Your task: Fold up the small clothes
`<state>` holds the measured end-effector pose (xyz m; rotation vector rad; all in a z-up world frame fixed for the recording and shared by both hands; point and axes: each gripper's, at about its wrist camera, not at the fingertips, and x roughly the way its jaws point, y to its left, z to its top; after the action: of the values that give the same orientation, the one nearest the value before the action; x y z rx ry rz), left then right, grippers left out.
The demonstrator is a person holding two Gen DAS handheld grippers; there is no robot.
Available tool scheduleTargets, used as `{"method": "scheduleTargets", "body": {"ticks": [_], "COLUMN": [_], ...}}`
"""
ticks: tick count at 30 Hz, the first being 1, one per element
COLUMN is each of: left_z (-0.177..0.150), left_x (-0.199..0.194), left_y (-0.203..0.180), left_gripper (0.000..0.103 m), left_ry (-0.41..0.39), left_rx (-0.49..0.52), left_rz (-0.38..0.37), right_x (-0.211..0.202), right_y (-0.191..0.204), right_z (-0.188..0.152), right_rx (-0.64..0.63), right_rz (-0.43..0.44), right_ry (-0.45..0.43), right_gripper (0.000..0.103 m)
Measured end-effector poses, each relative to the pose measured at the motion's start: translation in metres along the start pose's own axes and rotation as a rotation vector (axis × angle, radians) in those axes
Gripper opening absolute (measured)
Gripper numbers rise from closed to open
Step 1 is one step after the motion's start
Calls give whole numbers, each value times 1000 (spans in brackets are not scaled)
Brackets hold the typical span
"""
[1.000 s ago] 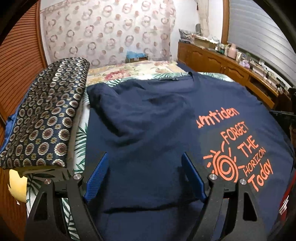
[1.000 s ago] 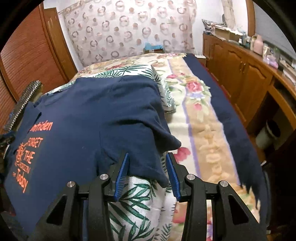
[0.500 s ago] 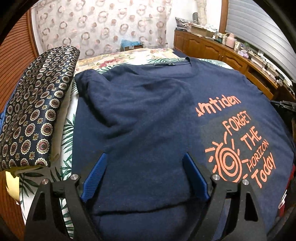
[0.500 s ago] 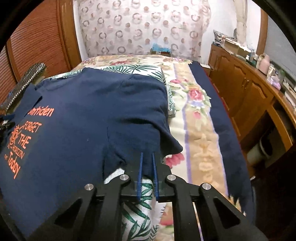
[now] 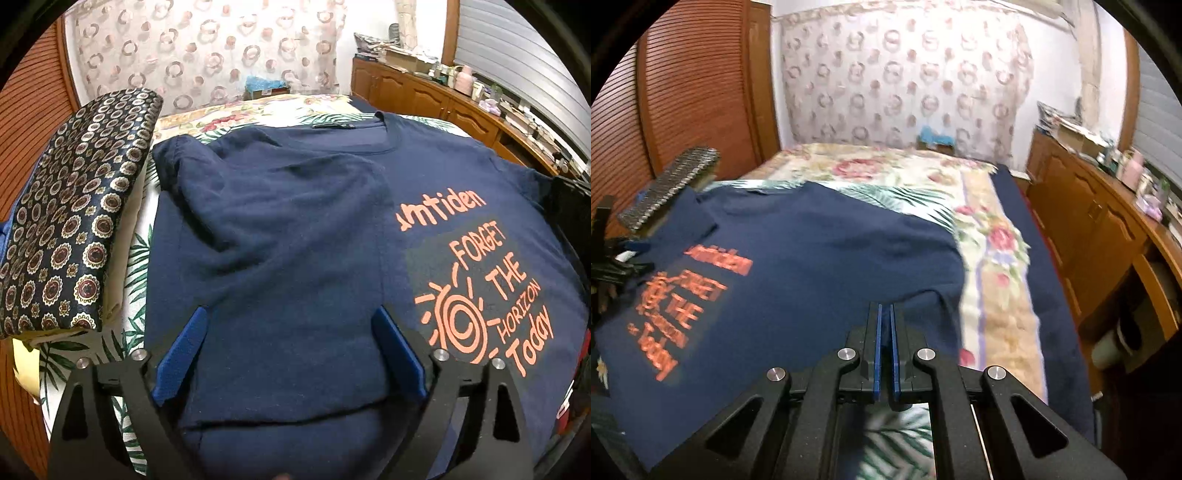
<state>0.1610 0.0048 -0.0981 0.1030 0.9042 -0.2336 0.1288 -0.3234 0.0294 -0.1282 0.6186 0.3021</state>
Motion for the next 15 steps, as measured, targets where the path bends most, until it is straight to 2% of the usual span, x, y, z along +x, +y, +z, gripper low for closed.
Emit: {"method": "scheduleTargets", "body": {"ticks": [4, 7, 11, 15], "left_z": [0, -1, -2, 1], "left_x": [0, -1, -10, -27], "left_y": [2, 3, 0, -10], "left_gripper": [92, 92, 92, 92], "left_ry": [-2, -7, -45, -135], "left_rx": [4, 8, 20, 38], "left_rz": [5, 0, -5, -5], "right_x": [18, 34, 45, 41], "right_y": [17, 14, 3, 1], "right_z": [-10, -19, -25, -23], "right_rx": [-15, 18, 35, 43], "right_rz": [79, 116, 112, 102], "right_ry": [65, 116, 146, 132], "right_gripper": [4, 4, 4, 5]}}
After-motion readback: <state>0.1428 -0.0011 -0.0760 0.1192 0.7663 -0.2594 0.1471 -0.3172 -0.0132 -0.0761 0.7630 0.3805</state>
